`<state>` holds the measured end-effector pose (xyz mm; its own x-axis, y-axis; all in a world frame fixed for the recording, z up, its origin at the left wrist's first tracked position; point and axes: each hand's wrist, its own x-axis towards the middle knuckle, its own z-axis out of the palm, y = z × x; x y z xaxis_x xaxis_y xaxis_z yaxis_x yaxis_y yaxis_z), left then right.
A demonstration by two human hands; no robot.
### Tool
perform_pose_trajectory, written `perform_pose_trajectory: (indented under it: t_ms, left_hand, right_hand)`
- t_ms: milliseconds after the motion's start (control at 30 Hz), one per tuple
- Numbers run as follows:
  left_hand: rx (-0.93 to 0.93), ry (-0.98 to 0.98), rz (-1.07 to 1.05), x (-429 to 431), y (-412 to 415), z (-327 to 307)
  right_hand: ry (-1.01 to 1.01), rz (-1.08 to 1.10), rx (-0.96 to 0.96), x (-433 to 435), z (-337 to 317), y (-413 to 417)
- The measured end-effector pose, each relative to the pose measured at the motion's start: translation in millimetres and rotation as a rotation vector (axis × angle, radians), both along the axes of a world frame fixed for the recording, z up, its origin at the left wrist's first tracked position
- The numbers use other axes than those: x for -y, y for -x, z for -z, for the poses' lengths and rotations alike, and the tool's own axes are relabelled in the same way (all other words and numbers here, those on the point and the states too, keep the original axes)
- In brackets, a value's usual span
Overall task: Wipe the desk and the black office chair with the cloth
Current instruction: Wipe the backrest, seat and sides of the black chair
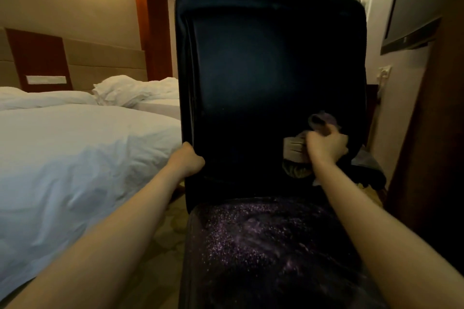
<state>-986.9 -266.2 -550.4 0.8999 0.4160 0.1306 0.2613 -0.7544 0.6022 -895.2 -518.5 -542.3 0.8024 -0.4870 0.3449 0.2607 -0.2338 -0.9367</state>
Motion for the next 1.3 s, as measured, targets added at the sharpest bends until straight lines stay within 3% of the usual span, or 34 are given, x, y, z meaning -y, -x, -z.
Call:
perform_pose_trajectory:
  t_ms: [67, 167, 300, 433, 500, 700, 800, 1067, 1300]
  left_hand:
    - [0.041, 0.073, 0.019, -0.6, 2.6, 0.6]
    - [0.101, 0.205, 0.02, -5.4, 9.3, 0.3]
    - [0.136, 0.363, 0.089, 1.2, 28.0, -5.9]
    - [0.107, 0.398, 0.125, 5.7, 35.5, -10.6]
    - [0.088, 0.361, 0.136, 1.7, 33.4, -10.3]
    - [0.021, 0.21, 0.155, -15.2, 10.5, 3.7]
    - [0.019, 0.185, 0.149, -18.4, 6.2, 6.0]
    - [0.179, 0.423, 0.088, -12.2, 15.3, 4.9]
    - [0.185, 0.414, 0.039, -16.5, 9.6, 2.6]
  right_hand:
    - [-0.023, 0.031, -0.117, 8.9, 0.1, -9.6]
    - [0.095, -0.082, -0.105, -27.8, 5.2, -3.5]
    - [0.313, -0.411, -0.109, -104.9, 16.0, 19.2]
    - [0.175, -0.605, -0.19, -125.5, 22.1, 36.1]
    - [0.061, -0.529, -0.177, -109.3, 22.9, 34.3]
    - [-0.225, -0.04, -0.22, -44.1, 31.3, 7.3]
    - [-0.293, -0.027, -0.264, -34.5, 42.9, 2.4]
    - [-0.112, -0.39, -0.323, -155.8, 62.5, 31.7]
    - [0.401, -0.634, -0.295, -186.2, 63.4, 62.9]
